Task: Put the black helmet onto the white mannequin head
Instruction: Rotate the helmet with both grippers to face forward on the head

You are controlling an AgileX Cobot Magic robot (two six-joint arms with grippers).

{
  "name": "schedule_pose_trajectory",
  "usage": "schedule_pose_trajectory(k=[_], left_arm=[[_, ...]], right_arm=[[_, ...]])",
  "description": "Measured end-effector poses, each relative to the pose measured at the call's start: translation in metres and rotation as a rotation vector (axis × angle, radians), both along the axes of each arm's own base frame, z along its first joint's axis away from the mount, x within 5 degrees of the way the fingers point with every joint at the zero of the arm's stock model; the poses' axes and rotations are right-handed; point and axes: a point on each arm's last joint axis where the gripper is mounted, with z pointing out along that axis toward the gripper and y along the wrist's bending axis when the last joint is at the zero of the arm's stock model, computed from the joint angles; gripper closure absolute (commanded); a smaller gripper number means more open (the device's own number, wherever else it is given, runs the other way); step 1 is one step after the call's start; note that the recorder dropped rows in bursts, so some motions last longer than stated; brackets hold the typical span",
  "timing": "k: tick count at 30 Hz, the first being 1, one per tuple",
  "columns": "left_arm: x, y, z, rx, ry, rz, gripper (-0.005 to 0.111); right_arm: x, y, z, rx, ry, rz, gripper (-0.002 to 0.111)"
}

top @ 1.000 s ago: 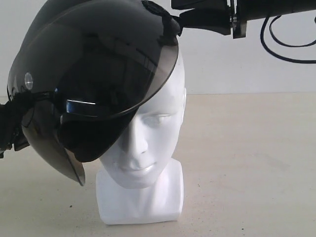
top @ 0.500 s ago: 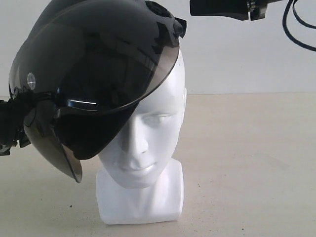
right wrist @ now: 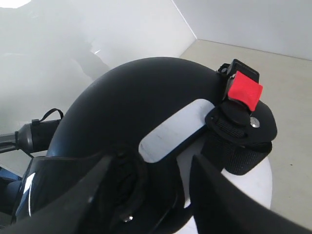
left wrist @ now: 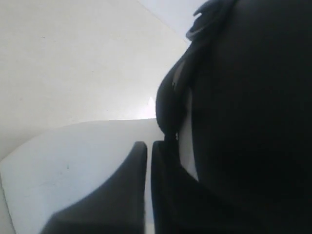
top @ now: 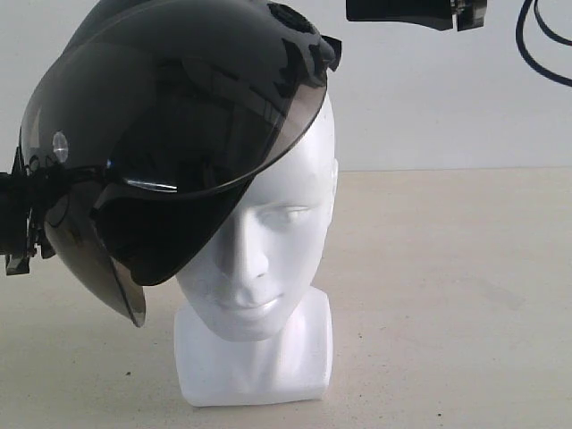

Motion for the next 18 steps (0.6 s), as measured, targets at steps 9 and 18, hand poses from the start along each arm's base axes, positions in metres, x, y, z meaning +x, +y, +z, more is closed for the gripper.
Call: schedule_pose_trajectory(k=[9, 18], left_arm=[[-0.0007, -0.0022, 0.0048, -0.048, -0.028, -0.020, 0.102], [0.0008, -0.0021, 0.0072, -0.059, -0.064, -0.011, 0.102]], right_arm=[[-0.0052, -0.0003, 0.0066, 0.015, -0.018, 0.001, 0.062], [-0.0064, -0.0003, 0.0081, 0.019, -0.023, 0.001, 0.062]])
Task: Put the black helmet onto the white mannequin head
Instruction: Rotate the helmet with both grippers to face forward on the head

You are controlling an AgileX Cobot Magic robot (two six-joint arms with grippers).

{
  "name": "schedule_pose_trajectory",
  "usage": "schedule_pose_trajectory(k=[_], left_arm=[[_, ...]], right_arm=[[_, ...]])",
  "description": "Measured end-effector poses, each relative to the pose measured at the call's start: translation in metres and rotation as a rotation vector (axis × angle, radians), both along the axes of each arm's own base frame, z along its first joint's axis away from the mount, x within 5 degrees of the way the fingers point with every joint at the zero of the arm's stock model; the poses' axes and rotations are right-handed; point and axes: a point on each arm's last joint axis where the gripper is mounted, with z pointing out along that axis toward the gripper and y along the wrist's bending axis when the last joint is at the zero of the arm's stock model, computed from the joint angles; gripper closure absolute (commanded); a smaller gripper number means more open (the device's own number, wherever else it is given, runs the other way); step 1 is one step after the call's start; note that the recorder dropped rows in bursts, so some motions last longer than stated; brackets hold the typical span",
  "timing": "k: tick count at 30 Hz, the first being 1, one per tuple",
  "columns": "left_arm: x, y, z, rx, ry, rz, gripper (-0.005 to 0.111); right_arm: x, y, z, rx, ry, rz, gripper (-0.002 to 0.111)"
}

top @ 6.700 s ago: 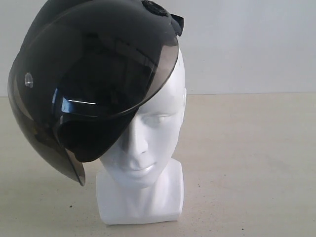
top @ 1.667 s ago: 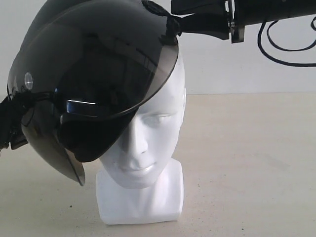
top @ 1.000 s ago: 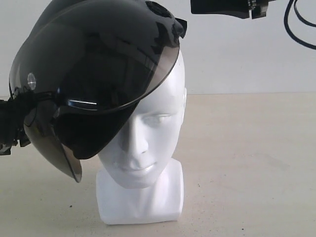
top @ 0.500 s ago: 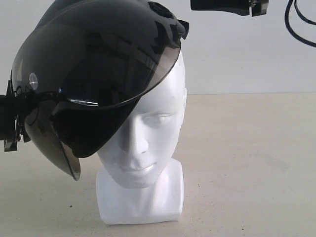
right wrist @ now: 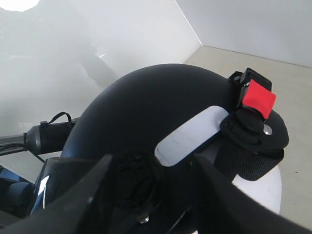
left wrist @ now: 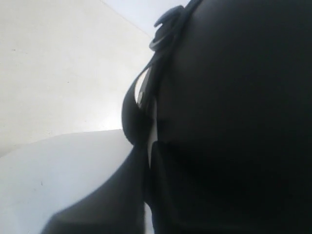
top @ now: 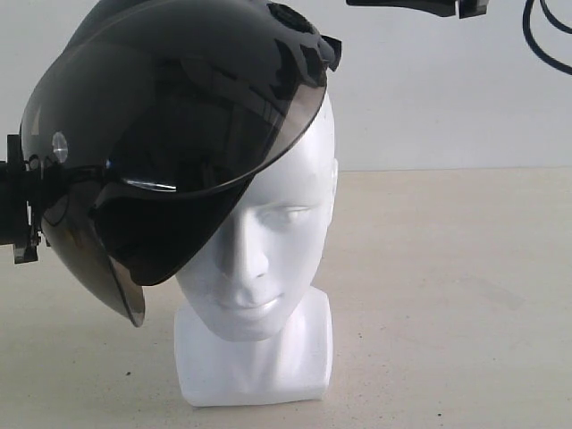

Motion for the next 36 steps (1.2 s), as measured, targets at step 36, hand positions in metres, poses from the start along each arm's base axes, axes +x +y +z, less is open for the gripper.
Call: schedule_pose_trajectory(k=[36], left_arm=[[0.002, 0.000, 0.048, -0.056, -0.167, 0.028, 0.102]], right_arm=[[0.001, -0.001, -0.002, -0.019, -0.003, -0.013, 0.062]])
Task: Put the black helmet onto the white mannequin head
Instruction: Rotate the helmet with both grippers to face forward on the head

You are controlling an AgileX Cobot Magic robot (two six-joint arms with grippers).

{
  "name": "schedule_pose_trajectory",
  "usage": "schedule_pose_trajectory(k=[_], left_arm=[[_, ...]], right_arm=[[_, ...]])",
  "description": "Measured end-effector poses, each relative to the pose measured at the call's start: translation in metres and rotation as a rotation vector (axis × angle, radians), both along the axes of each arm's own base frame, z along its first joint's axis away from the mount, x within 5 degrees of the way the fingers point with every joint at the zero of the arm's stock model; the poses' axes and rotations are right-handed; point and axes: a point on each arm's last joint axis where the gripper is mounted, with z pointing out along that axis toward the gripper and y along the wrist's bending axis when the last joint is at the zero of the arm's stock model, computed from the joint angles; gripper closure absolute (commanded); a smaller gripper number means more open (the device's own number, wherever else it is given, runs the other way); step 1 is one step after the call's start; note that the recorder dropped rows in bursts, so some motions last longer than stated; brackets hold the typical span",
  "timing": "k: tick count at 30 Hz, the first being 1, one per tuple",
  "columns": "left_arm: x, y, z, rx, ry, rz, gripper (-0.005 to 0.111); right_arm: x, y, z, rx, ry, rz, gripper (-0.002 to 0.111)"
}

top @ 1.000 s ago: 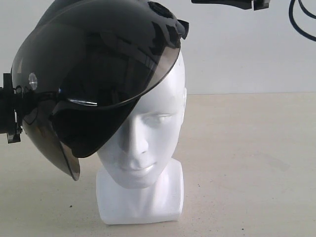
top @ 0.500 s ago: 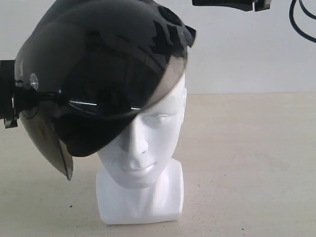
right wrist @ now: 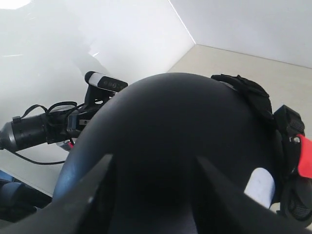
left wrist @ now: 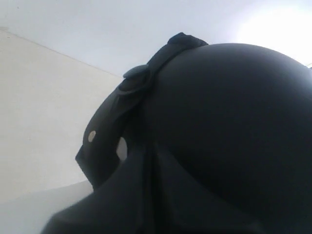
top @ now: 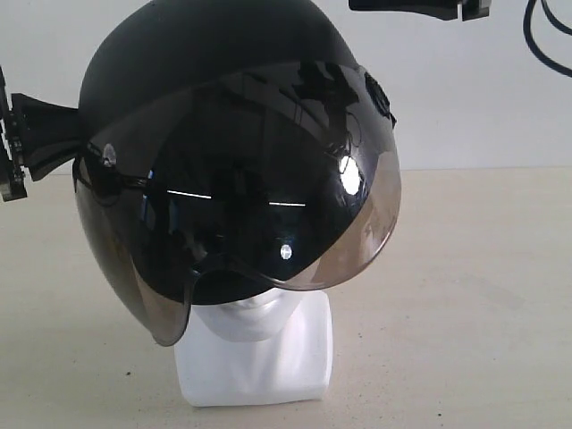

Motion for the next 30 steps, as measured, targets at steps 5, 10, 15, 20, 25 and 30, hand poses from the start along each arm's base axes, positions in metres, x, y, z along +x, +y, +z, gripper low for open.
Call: schedule_pose_trajectory(k=[5, 10, 15, 20, 25, 30], left_arm=[[0.003, 0.000, 0.006, -0.005, -0.011, 0.002, 0.102], [0.010, -0.004, 0.023, -0.025, -0.047, -0.003, 0.102], [0.012, -0.010, 0.043, -0.058, -0.089, -0.009, 0.102], [-0.002, 0.001, 0.051, -0.019, -0.085, -0.040, 0.102], [-0.007, 0.018, 0.011, 0.274, 0.075, 0.036, 0.102], [-0.016, 0.011, -0.020, 0.346, 0.172, 0.049, 0.102]], right_arm=[[0.000, 0.000, -0.001, -0.010, -0.001, 0.000, 0.062], [0.001, -0.001, -0.002, -0.030, -0.002, -0.005, 0.062], [0.001, -0.001, -0.004, -0.042, 0.000, -0.011, 0.062], [0.002, -0.002, -0.004, -0.048, 0.007, -0.023, 0.062], [0.002, -0.002, -0.004, -0.048, 0.007, -0.030, 0.062], [0.002, -0.002, -0.004, -0.051, 0.007, -0.028, 0.062]])
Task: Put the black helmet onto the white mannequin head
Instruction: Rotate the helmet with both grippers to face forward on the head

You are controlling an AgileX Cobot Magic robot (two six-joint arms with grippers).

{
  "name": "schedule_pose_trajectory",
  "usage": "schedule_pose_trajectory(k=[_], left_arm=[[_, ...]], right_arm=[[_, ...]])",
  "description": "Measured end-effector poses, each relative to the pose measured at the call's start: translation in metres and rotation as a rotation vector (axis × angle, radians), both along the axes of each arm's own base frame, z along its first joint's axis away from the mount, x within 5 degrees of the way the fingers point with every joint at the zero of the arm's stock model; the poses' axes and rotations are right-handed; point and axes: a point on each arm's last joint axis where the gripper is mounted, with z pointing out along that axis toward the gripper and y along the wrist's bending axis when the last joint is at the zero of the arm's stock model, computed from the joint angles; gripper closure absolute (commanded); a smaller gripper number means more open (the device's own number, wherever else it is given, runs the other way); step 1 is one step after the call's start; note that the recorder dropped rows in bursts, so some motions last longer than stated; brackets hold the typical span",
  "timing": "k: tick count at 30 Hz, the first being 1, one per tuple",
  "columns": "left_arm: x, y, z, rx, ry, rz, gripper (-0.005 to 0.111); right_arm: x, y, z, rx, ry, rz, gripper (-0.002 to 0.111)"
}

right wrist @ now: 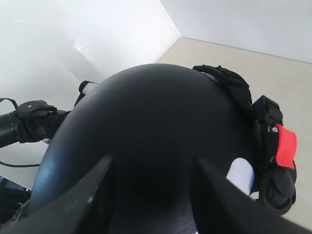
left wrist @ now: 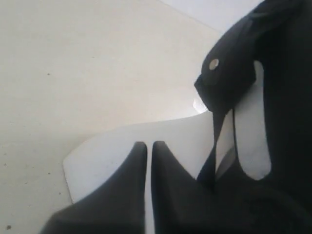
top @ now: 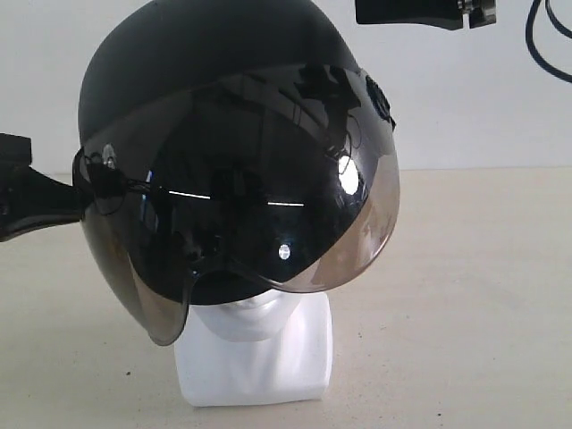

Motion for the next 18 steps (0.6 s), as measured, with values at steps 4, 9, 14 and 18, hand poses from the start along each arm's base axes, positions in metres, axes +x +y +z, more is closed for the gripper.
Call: schedule_pose_trajectory(k=[4, 9, 14, 18], left_arm=[[0.006, -0.020, -0.012, -0.046, 0.040, -0.052, 0.102], [0.016, -0.024, -0.021, -0.139, 0.033, -0.051, 0.102], [0.015, -0.030, -0.014, -0.229, -0.009, -0.105, 0.102], [0.015, -0.030, -0.013, -0.236, -0.016, -0.104, 0.102]], right_arm=[[-0.001, 0.000, 0.000, -0.001, 0.005, 0.014, 0.062], [-0.002, 0.001, 0.000, -0.002, 0.009, 0.023, 0.062], [-0.002, 0.001, 0.000, 0.001, 0.011, 0.025, 0.062], [-0.003, 0.001, 0.000, 0.010, 0.020, 0.025, 0.062]])
